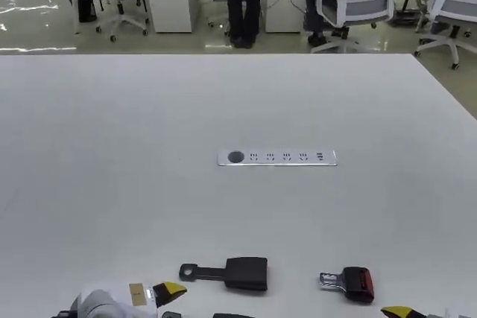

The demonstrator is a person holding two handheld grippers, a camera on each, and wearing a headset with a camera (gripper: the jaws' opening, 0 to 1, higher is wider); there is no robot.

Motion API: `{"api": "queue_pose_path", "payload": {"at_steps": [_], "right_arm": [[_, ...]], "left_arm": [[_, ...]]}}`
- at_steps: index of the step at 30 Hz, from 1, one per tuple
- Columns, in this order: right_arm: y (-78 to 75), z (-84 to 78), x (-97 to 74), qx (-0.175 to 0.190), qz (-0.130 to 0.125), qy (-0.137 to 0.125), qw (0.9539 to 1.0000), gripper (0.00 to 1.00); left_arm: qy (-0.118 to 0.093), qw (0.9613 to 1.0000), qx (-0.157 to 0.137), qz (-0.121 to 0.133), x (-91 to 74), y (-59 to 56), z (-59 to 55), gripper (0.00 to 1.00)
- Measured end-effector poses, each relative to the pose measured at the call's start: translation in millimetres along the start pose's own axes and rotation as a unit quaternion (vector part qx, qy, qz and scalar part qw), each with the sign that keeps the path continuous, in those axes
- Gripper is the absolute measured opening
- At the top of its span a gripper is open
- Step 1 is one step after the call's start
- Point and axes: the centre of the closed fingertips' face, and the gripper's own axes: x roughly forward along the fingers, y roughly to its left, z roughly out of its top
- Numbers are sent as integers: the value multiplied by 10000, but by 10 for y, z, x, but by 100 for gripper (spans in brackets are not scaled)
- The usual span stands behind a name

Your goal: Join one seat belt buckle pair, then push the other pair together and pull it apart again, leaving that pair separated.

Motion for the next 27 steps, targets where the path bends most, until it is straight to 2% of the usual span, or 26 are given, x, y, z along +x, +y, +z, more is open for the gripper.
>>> {"api": "queue_pose_path", "payload": {"at_steps": [3, 7, 10, 16, 20, 24, 27], "right_arm": [[7, -14, 39, -56, 179, 77, 9998, 66], [9, -51, 77, -199, 343, 197, 9990, 63], [6, -70, 84, -232, 410, 261, 9986, 62], [1, -141, 82, -379, 665, 450, 9960, 55], [-45, -155, 73, -463, 722, 523, 9949, 51], [-49, -208, 63, -691, 911, 691, 9910, 46], [-40, -252, 67, -815, 1025, 814, 9880, 41]], "left_arm": [[99, 9995, 264, -132, 60, -6, 15, 80], [194, 9985, 400, -333, 139, -35, 26, 75], [336, 9965, 620, -448, 208, -29, -4, 72], [423, 9930, 879, -662, 331, -23, -24, 68], [514, 9901, 1054, -777, 417, 3, -51, 65], [615, 9870, 1192, -887, 501, 9, -102, 61], [608, 9863, 1226, -919, 537, -7, -93, 59]]}}
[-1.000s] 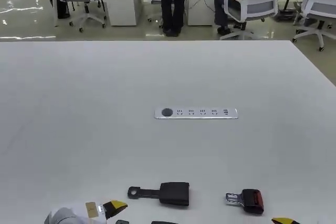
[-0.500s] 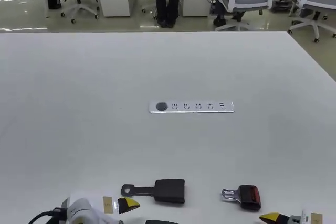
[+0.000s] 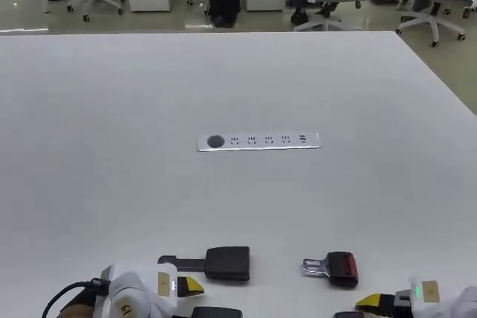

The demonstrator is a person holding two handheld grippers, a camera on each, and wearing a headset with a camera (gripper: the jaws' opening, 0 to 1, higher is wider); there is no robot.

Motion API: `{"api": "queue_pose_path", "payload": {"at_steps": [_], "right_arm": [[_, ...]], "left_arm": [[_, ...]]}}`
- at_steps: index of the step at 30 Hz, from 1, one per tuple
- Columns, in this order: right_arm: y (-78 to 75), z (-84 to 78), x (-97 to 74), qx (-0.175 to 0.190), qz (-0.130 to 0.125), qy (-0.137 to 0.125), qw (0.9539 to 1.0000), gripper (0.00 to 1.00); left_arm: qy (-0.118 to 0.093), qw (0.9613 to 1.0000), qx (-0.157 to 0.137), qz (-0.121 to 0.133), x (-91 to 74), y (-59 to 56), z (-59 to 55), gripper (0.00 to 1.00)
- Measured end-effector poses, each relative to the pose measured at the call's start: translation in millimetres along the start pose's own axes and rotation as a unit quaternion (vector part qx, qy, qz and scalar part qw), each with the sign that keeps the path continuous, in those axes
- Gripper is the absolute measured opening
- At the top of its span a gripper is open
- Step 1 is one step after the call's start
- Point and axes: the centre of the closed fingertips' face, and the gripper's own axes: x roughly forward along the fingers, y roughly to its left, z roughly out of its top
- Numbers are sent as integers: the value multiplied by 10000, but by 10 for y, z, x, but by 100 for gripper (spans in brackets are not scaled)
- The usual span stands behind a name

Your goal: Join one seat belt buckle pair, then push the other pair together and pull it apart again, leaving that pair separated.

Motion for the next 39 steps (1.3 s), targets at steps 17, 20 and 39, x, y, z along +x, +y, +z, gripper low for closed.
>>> {"api": "queue_pose_path", "payload": {"at_steps": [17, 20, 39], "right_arm": [[-42, 9, 68, -214, 75, 160, 9996, 35], [-46, 4, 72, -168, 8, 163, 9997, 35], [83, 269, 212, -164, -23, -43, 9999, 34]], "left_arm": [[83, 9998, 152, 105, 92, 17, -129, 35], [21, 9998, 129, 140, 101, 20, -140, 34], [213, 9995, 241, -3, 117, 0, -21, 33]]}}
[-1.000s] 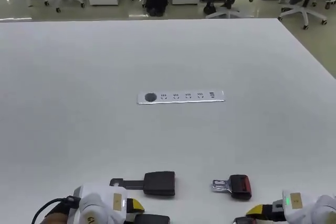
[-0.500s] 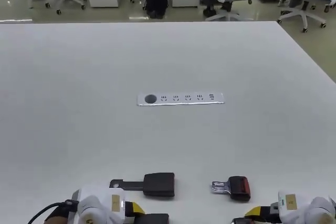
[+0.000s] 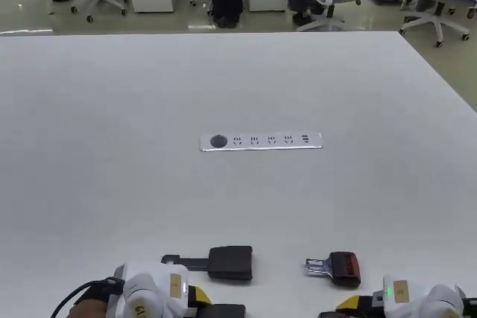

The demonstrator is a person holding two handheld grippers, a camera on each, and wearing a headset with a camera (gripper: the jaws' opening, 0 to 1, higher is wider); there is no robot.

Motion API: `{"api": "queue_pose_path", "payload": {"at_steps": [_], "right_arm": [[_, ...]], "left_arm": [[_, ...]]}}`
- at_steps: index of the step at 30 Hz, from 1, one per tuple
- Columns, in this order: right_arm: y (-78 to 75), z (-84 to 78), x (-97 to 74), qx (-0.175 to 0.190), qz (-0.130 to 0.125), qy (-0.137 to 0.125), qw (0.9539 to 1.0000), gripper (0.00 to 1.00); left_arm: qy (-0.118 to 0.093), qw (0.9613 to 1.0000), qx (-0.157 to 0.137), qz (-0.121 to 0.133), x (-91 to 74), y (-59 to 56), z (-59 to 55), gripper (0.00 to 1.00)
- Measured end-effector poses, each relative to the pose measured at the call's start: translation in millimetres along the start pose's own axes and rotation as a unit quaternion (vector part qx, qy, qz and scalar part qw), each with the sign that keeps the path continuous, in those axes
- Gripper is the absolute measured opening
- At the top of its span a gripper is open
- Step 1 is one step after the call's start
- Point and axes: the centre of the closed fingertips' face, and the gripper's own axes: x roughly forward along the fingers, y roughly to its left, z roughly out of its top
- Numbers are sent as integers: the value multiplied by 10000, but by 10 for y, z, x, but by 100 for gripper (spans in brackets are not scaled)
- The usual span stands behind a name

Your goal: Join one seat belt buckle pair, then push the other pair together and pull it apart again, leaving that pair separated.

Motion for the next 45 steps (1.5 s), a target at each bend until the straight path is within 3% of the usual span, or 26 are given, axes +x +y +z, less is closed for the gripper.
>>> {"api": "queue_pose_path", "payload": {"at_steps": [14, 35, 45], "right_arm": [[72, 209, 200, 95, -91, -70, 9999, 34], [163, 446, 562, 46, 126, -232, 9996, 34], [165, 512, 601, 50, 130, -194, 9997, 33]], "left_arm": [[99, 9999, -20, -24, -22, 25, 1, 33], [207, 9998, 6, -82, -56, 3, -20, 33], [255, 9996, -3, -105, -68, 5, -36, 33]]}}
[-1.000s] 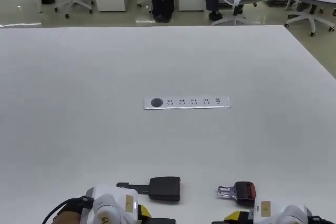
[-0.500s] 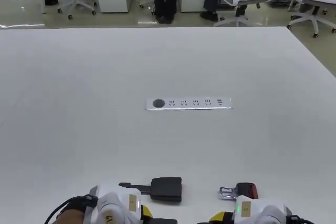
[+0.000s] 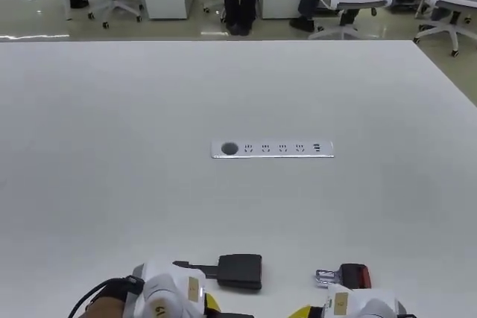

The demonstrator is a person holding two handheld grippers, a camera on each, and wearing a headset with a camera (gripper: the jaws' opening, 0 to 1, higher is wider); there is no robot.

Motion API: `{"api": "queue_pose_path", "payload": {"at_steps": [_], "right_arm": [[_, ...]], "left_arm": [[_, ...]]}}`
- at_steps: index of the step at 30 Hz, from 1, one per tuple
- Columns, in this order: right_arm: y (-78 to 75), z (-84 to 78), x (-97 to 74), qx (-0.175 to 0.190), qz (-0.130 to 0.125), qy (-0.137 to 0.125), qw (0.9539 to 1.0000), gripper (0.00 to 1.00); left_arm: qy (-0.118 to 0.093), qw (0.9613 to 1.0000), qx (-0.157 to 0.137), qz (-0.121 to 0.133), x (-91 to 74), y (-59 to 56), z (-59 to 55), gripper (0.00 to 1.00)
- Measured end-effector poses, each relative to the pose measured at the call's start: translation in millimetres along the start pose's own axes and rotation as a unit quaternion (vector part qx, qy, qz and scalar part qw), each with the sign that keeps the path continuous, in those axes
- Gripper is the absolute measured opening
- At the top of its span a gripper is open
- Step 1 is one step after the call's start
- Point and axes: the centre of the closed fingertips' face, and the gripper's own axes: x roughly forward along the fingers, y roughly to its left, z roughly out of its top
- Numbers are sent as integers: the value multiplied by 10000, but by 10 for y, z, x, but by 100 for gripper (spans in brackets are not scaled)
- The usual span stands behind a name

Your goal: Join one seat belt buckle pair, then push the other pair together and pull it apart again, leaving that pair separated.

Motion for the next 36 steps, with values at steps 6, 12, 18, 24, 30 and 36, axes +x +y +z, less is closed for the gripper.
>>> {"api": "queue_pose_path", "payload": {"at_steps": [6, 12, 18, 24, 30, 36], "right_arm": [[16, 25, 41, -78, 41, 114, 9999, 33], [74, 98, 101, 12, 32, 13, 10000, 33], [73, 118, 111, -19, -5, 3, 10000, 33], [76, 109, 106, -22, -17, -17, 10000, 33], [79, 98, 96, -64, 7, -11, 10000, 33], [87, 92, 86, -148, 46, -41, 9999, 33]], "left_arm": [[91, 10000, 7, -8, 7, 5, -6, 33], [166, 9999, 31, -12, 13, 5, 2, 32], [180, 9998, 62, -55, 29, -1, -3, 32], [163, 9998, 58, -60, 39, 0, -11, 32], [147, 9999, 27, -54, 37, 1, -17, 33], [118, 9999, 52, -59, 30, 1, -19, 32]]}}
